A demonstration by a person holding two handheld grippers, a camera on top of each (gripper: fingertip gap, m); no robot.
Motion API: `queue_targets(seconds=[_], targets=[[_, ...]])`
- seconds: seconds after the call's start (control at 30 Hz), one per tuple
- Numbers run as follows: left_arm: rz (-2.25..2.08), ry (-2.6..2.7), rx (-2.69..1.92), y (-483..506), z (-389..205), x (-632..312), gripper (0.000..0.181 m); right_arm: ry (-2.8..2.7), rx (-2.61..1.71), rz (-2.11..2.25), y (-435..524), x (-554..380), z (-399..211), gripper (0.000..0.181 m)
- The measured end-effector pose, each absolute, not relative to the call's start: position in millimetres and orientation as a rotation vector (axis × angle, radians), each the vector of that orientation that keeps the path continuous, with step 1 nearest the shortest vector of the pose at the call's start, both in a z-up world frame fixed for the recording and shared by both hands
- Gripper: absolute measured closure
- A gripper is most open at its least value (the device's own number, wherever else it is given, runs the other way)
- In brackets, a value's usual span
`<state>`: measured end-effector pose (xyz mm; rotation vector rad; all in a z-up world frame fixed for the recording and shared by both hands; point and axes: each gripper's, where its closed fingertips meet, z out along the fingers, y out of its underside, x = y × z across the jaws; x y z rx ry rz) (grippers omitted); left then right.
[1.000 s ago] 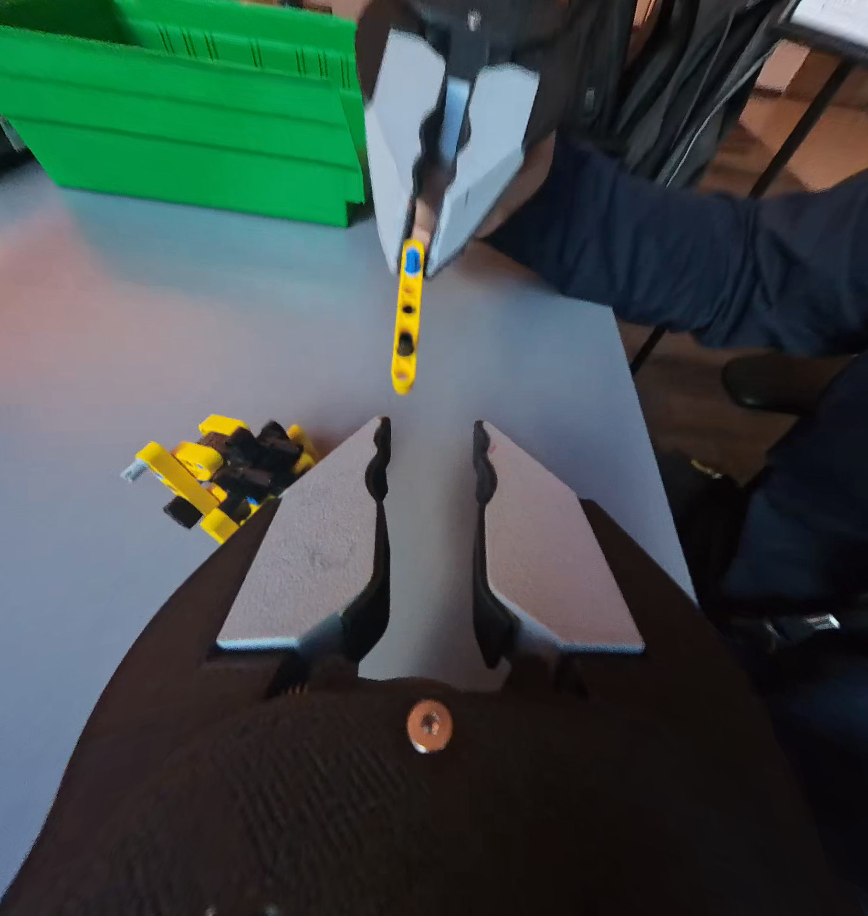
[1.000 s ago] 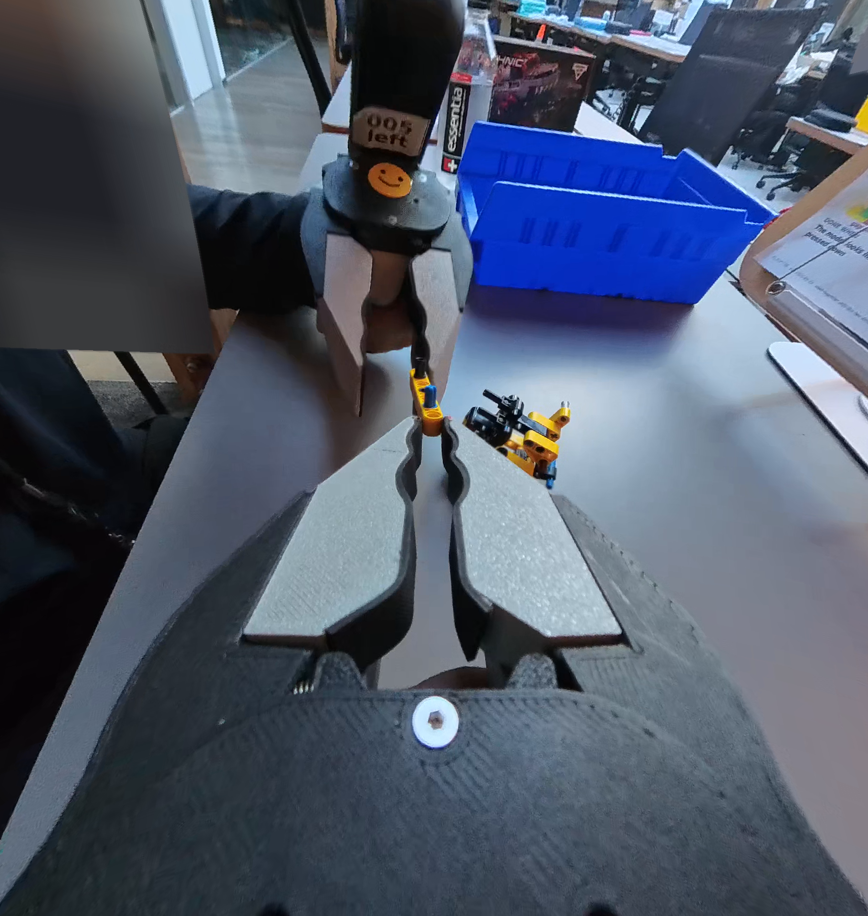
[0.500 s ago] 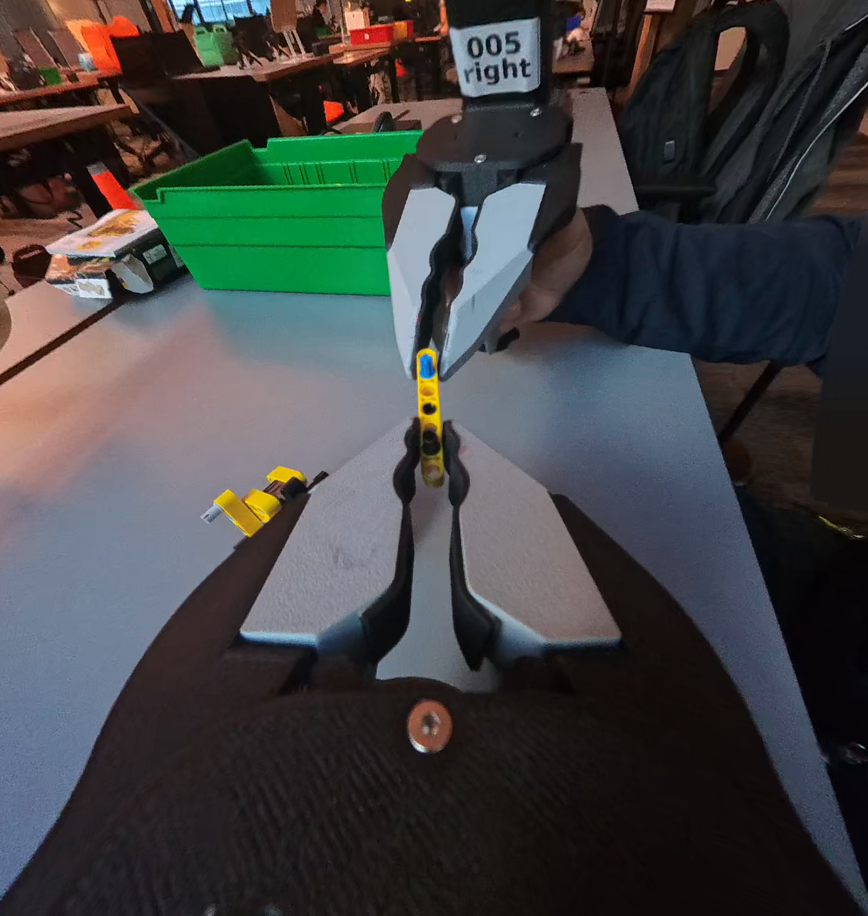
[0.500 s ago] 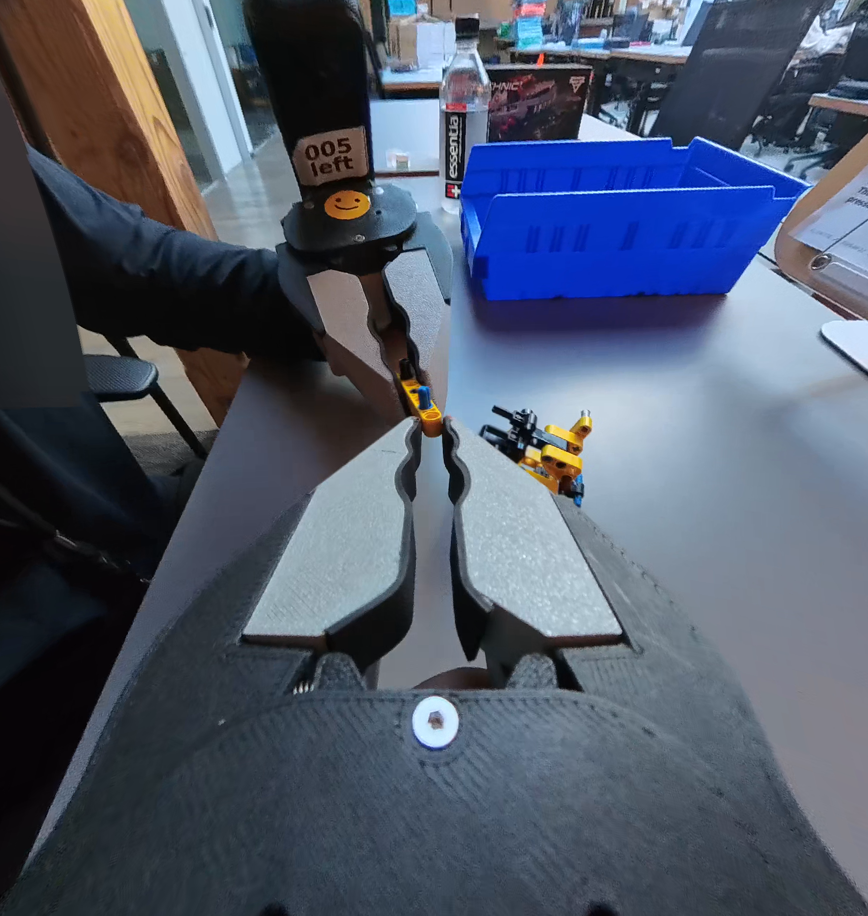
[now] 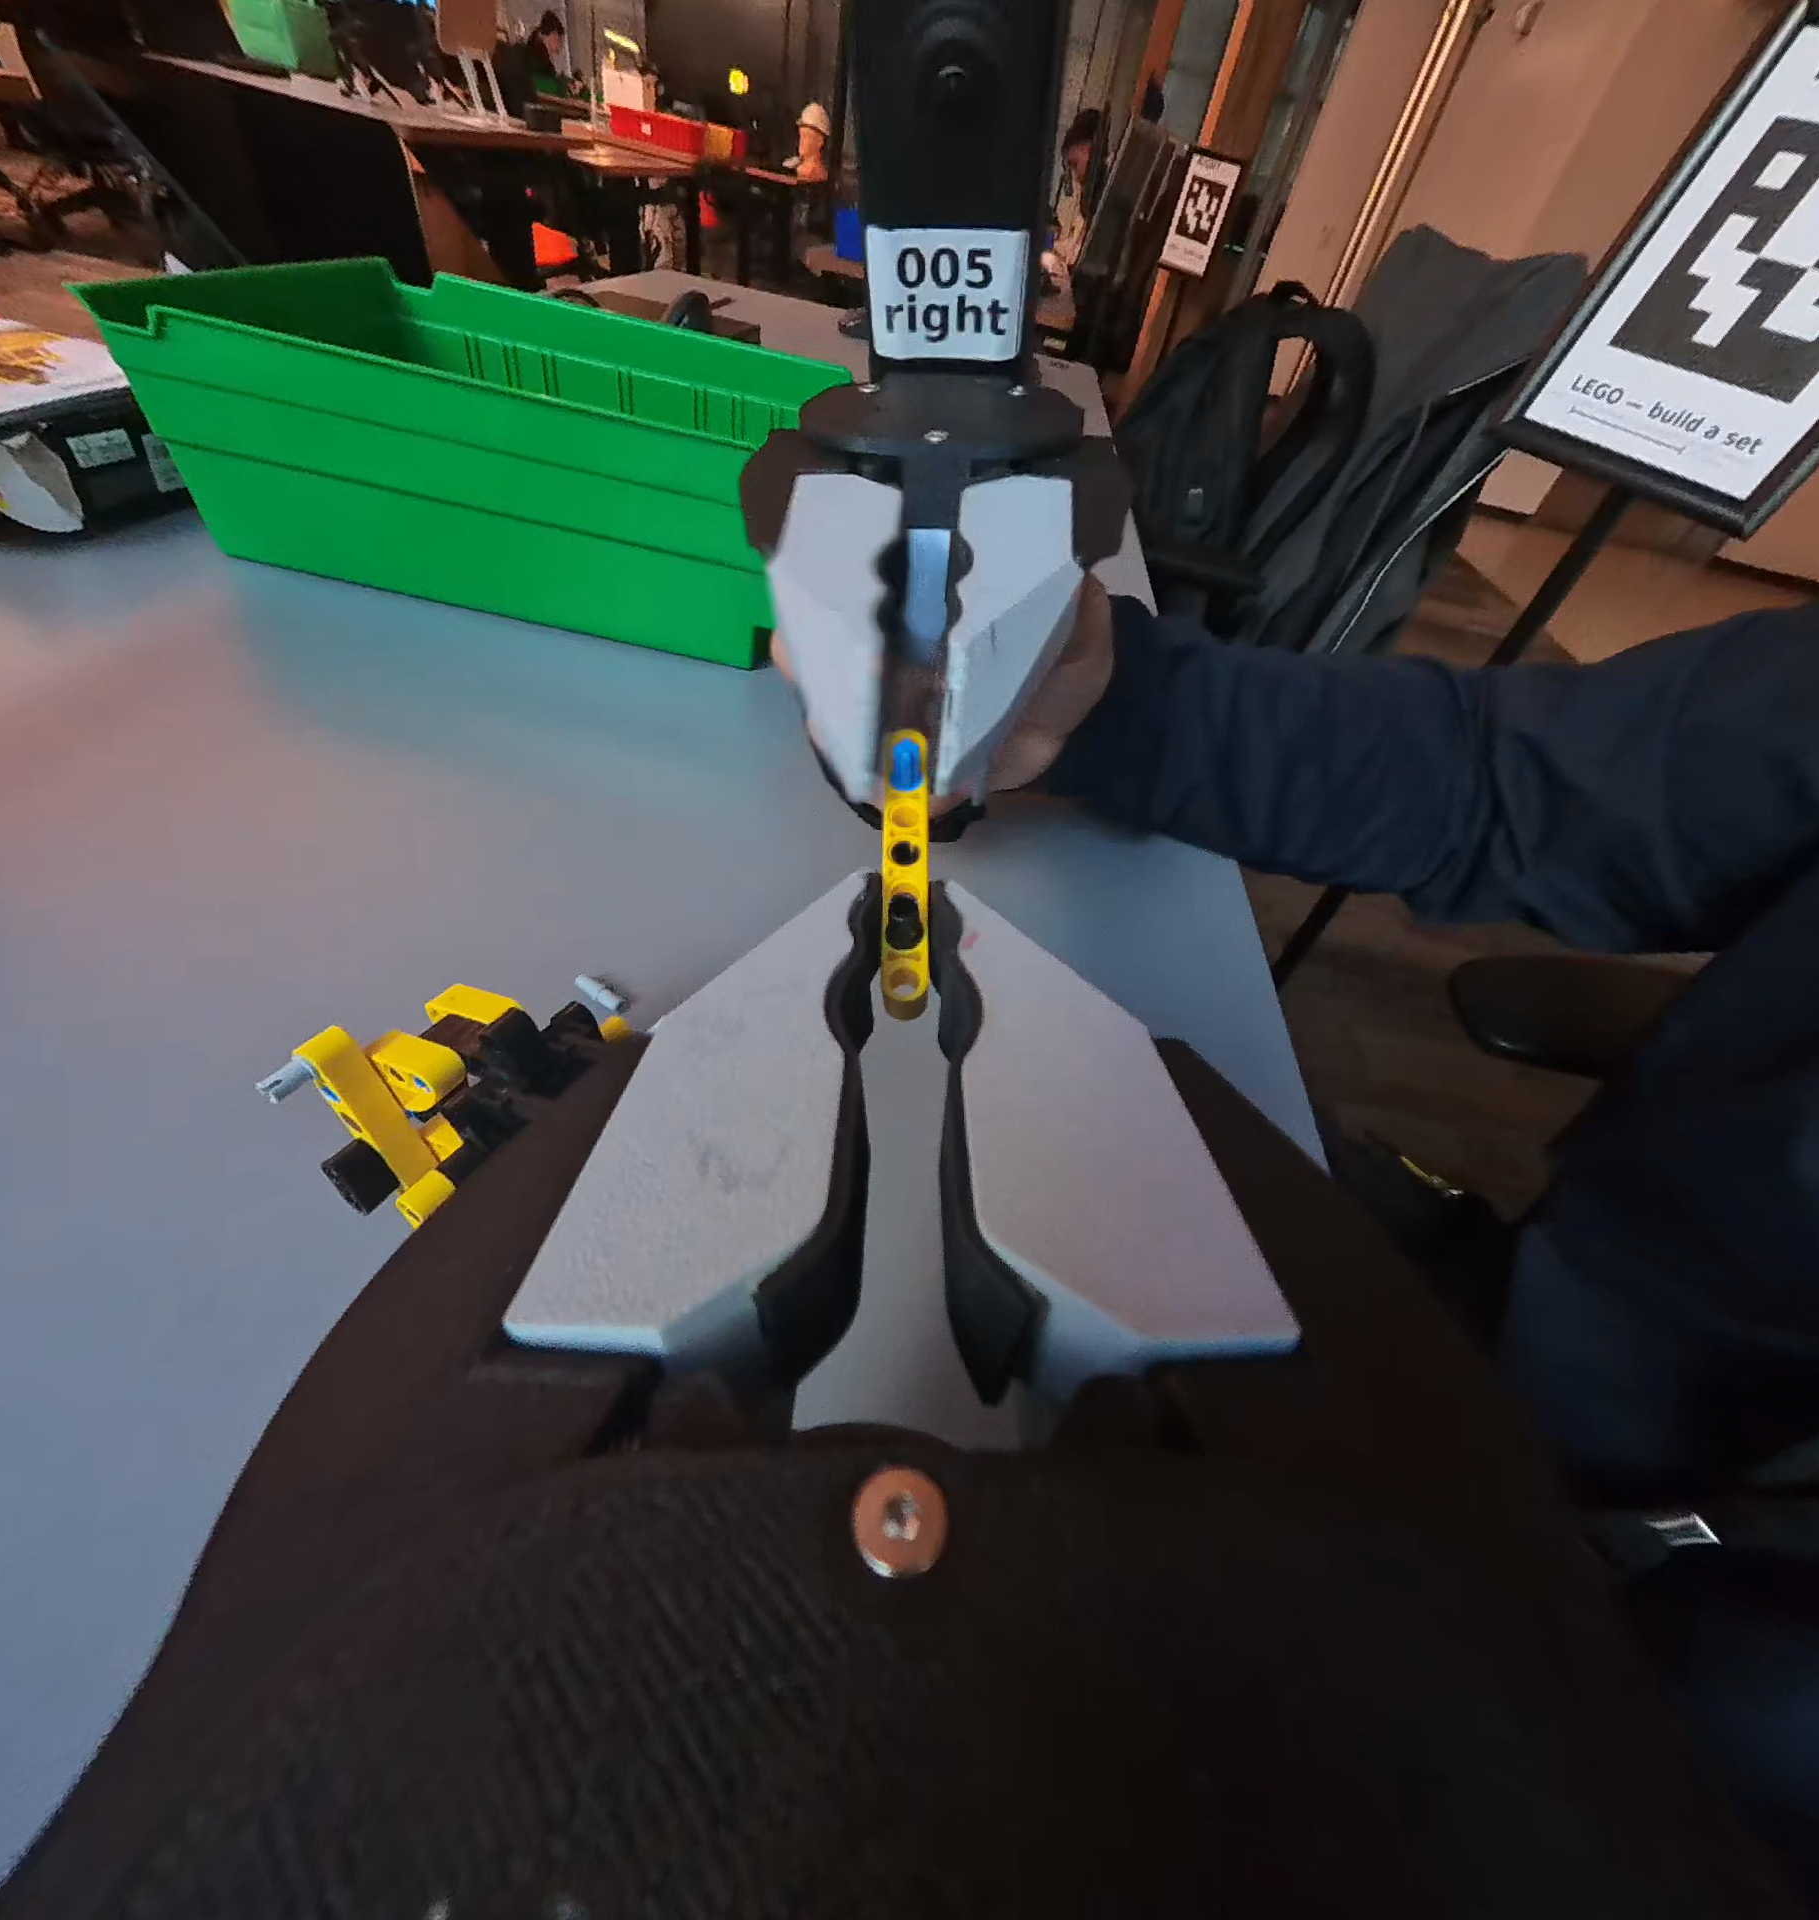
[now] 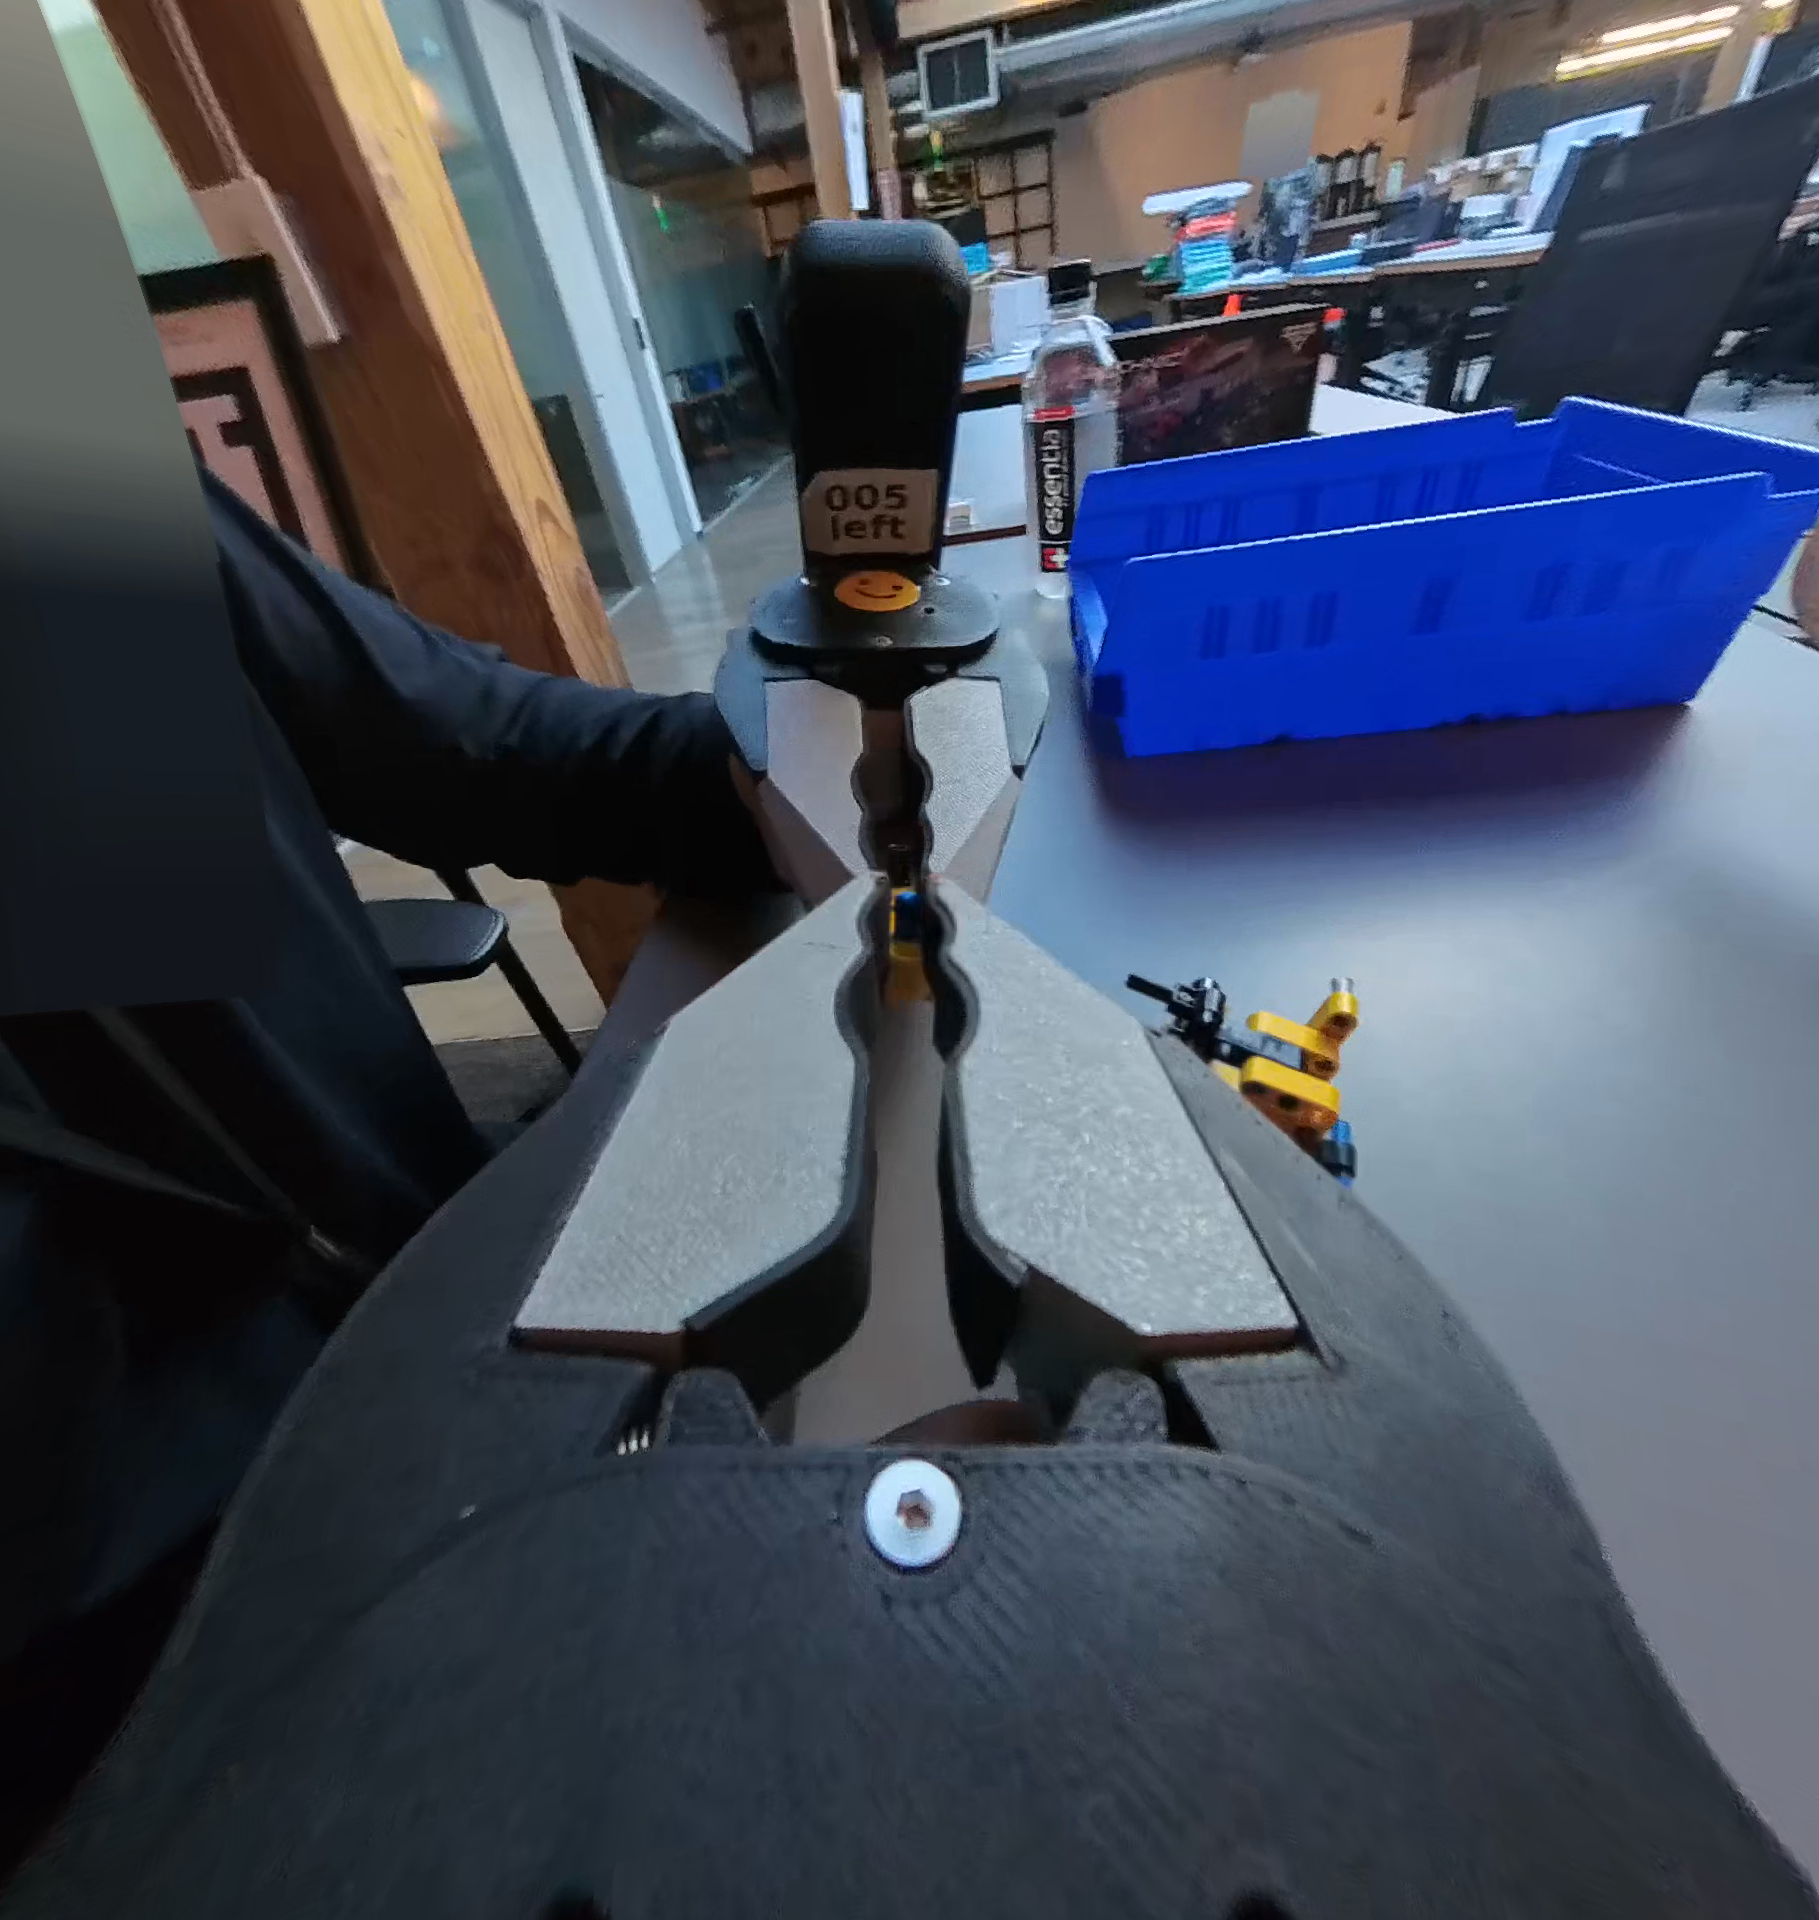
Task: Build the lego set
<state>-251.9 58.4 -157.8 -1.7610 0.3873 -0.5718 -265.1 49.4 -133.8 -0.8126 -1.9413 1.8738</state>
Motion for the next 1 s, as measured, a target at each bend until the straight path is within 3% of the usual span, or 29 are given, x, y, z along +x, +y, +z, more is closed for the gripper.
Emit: queue_targets(seconds=[0.63,0.77,1.0], targets=[[-0.410,0.392,-1.798,66,-170,-256,0.177,-1.967,-0.900,1.706,48,-278,-150,0.180],[-0.286,0.529,-1.931,70,-201,-241,0.177,-1.582,-0.915,2.081,73,-283,-89,0.181],[-0.396,0.377,-1.869,69,-186,-261,0.177,-1.730,-1.138,1.484,145,-286,-144,0.181]])
